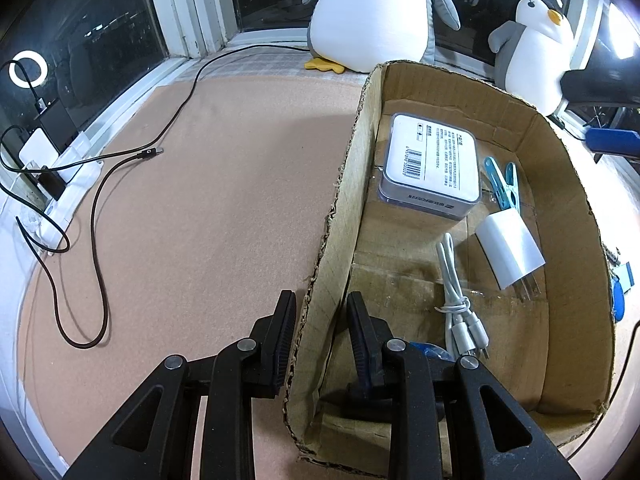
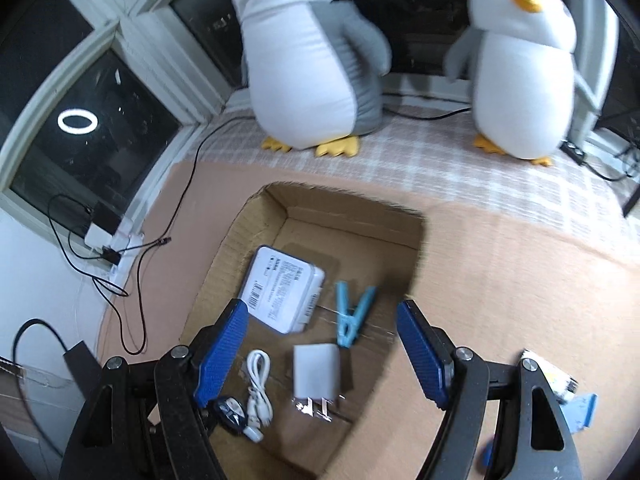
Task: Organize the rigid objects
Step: 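Carry the power bank into the box and open the right tool, then move the right tool to the patterned lighter and close on it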
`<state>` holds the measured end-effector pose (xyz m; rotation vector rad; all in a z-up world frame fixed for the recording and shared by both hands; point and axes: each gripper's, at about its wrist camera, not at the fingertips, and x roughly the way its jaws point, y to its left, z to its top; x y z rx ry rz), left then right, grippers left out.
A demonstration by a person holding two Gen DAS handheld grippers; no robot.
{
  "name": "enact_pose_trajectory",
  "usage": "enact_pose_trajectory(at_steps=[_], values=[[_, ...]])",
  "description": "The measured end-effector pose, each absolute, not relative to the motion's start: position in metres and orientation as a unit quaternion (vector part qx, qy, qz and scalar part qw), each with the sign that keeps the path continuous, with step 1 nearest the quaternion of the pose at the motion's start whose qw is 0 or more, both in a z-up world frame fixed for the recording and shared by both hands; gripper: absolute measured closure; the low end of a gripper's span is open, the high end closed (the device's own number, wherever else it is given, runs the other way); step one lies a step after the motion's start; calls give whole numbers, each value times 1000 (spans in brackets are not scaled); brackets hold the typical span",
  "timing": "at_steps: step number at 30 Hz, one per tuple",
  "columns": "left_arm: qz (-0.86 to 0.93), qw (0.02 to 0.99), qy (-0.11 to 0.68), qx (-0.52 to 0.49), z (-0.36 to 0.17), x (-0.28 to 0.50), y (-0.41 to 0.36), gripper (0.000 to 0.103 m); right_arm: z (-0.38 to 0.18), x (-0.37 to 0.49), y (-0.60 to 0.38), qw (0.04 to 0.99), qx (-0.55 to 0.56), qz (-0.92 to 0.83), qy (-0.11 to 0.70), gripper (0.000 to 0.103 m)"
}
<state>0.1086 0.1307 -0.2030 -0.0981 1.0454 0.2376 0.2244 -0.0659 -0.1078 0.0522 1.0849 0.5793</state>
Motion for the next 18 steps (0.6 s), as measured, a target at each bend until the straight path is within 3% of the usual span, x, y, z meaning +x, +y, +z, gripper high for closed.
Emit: enact_pose_trajectory(at_steps=[18], values=[[117, 858, 498, -37, -202, 108, 126, 75, -104, 207, -214, 848, 61, 202, 486, 30]])
